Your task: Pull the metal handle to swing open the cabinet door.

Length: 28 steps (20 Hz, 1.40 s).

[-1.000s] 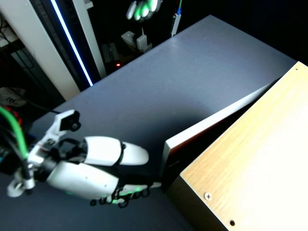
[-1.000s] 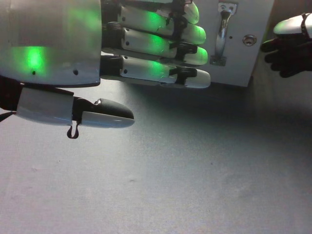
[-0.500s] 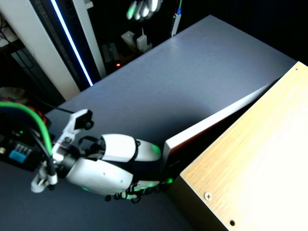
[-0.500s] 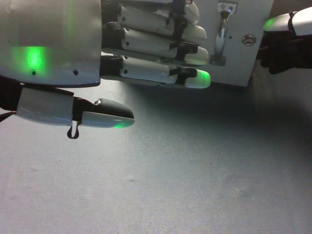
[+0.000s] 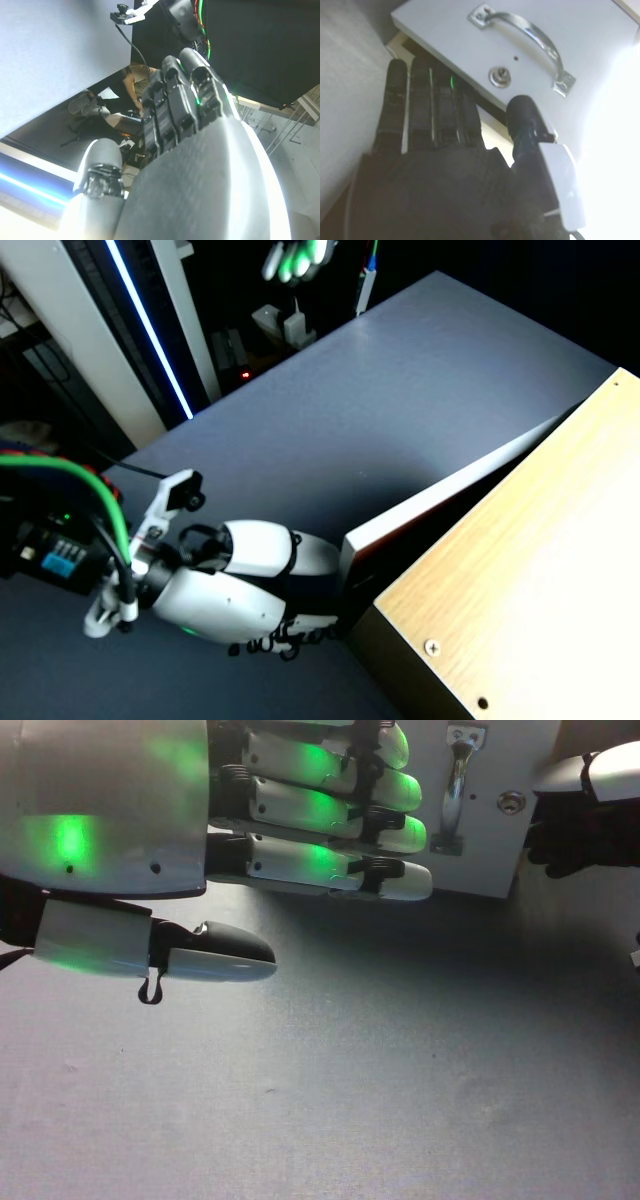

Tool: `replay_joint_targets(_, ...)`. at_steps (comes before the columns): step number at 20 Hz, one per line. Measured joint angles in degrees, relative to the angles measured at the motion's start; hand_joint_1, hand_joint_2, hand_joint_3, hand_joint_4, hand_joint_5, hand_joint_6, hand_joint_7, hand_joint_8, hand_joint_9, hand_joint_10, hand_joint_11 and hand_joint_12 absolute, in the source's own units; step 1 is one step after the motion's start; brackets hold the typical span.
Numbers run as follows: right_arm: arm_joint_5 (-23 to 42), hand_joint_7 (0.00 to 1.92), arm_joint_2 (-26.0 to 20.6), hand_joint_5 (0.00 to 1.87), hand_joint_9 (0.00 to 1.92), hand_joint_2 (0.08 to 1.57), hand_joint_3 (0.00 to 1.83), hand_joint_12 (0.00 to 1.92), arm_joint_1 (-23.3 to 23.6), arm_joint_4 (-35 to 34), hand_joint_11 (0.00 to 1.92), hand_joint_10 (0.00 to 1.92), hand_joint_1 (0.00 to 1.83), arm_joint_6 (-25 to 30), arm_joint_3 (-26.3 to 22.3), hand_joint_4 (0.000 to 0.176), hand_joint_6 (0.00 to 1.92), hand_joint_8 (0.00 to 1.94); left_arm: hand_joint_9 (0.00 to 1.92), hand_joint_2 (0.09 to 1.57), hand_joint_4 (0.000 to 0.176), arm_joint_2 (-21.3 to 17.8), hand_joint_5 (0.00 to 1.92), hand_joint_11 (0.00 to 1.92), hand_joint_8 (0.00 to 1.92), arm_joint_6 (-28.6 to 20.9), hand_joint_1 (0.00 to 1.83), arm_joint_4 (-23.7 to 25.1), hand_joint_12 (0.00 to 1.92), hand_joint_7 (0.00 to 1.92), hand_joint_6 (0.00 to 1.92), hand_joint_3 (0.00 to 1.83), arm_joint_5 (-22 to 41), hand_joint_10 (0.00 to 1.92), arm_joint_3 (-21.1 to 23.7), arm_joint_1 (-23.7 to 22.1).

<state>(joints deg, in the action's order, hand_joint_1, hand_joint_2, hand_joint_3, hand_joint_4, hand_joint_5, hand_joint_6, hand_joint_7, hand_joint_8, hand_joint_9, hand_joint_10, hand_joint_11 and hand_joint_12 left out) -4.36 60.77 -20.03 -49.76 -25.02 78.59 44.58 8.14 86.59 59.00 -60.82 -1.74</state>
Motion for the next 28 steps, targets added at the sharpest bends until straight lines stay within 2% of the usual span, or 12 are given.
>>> replay_joint_targets(14,-2.6,0.35,-4.9,0.32,0.32,1.55,0.0,0.87,0.0,-1.0,0.0,0.0,0.0,0.0,-3.7,0.0,0.0,0.0,0.34,1.57,0.0,0.0,0.33,0.0,0.0,0.0,0.0,0.0,0.82,0.37,0.0,0.04,0.0,0.0,0.0,0.0)
replay_joint_targets(28,-4.1,0.36,-6.9,0.33,0.33,1.55,0.0,0.9,0.0,-1.0,0.0,0.0,0.0,0.0,-7.8,0.0,0.0,0.0,0.34,1.57,0.0,0.0,0.32,0.0,0.0,0.0,0.0,0.0,0.81,0.36,0.0,0.04,0.0,0.0,0.0,0.0)
